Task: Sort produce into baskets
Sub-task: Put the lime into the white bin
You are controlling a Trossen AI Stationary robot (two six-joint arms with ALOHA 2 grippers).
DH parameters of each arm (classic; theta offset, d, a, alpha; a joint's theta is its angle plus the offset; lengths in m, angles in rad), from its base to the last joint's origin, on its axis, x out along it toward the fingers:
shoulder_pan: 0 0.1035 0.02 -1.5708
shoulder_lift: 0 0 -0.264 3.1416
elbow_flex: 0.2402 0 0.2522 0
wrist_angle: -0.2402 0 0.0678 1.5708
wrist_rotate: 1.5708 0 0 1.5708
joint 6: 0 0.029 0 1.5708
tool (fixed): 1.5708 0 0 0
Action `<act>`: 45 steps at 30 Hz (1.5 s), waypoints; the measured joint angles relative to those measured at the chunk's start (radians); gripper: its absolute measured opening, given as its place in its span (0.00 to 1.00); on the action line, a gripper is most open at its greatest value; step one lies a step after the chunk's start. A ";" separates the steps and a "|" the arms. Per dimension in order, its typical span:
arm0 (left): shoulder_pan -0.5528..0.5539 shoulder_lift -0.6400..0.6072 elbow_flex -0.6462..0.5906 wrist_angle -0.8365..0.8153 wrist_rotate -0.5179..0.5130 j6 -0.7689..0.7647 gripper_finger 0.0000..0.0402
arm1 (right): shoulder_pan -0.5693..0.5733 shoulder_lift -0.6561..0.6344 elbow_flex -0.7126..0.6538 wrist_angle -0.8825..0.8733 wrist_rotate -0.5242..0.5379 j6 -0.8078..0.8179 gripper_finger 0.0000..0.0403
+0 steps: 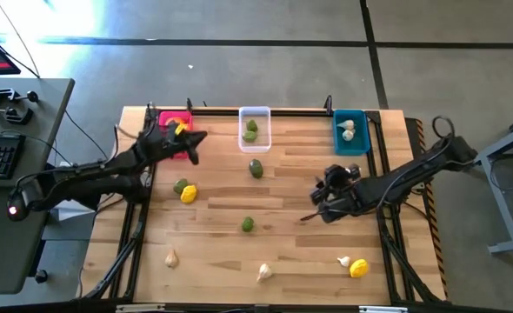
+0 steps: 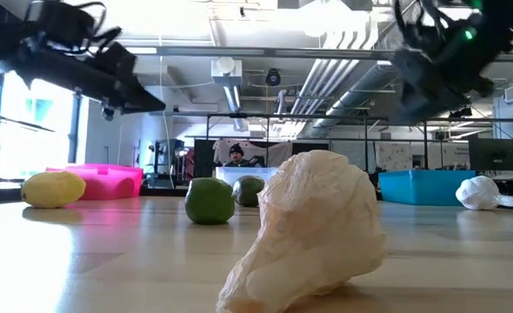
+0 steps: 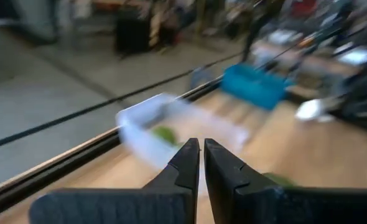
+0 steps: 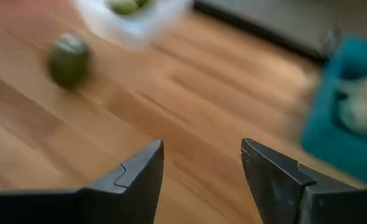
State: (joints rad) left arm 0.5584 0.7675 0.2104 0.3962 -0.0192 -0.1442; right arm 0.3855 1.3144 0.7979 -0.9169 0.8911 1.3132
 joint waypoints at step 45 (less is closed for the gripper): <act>-0.404 -0.052 -0.198 0.408 0.165 0.141 0.00 | -0.030 0.775 0.400 1.042 -0.407 -0.905 0.68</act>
State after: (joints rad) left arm 0.1539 0.7151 0.0120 0.8043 0.1463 -0.0036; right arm 0.3557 2.0895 1.1976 0.1251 0.4844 0.4083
